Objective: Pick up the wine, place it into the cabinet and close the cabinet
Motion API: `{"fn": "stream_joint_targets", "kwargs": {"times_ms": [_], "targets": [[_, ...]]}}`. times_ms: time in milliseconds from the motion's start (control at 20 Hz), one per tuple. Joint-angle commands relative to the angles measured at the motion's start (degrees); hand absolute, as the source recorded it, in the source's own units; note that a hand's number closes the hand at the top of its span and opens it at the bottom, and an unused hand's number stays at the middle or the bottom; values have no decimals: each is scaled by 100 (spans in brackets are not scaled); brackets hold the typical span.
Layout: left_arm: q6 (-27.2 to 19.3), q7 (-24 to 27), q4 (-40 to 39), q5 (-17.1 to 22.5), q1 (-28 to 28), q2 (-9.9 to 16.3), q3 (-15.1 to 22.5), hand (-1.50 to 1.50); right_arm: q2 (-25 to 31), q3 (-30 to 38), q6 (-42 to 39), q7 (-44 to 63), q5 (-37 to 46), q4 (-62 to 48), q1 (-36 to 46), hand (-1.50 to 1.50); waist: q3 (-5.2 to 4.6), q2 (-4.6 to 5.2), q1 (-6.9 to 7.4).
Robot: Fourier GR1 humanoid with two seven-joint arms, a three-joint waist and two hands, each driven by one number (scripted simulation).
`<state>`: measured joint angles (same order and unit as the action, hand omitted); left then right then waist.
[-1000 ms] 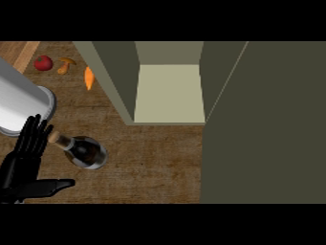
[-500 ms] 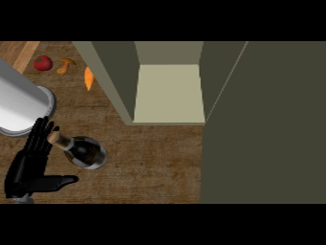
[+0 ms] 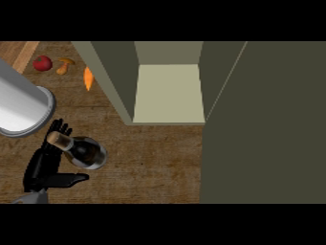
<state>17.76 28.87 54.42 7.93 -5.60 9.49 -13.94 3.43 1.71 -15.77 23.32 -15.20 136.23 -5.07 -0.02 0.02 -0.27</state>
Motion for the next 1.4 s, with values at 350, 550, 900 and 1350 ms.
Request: {"fn": "stream_joint_targets", "kwargs": {"times_ms": [350,550,900,1350], "targets": [[-95,811,-1530,-104,-678,83,-72,-150,68,295,-380,-247,-311,-32,-311,-150,0,0,-7],[197,1212,-2105,-25,-839,37,-107,-150,59,210,8,233,-232,274,68,-150,-2,2,-5],[694,1542,-3012,104,-1247,165,-212,-150,-57,195,-142,-142,-77,168,-239,-150,-1,2,-17],[807,2137,-4052,-8,-1779,232,-275,150,47,182,-19,88,-44,-17,210,-150,-9,24,-53]]}}
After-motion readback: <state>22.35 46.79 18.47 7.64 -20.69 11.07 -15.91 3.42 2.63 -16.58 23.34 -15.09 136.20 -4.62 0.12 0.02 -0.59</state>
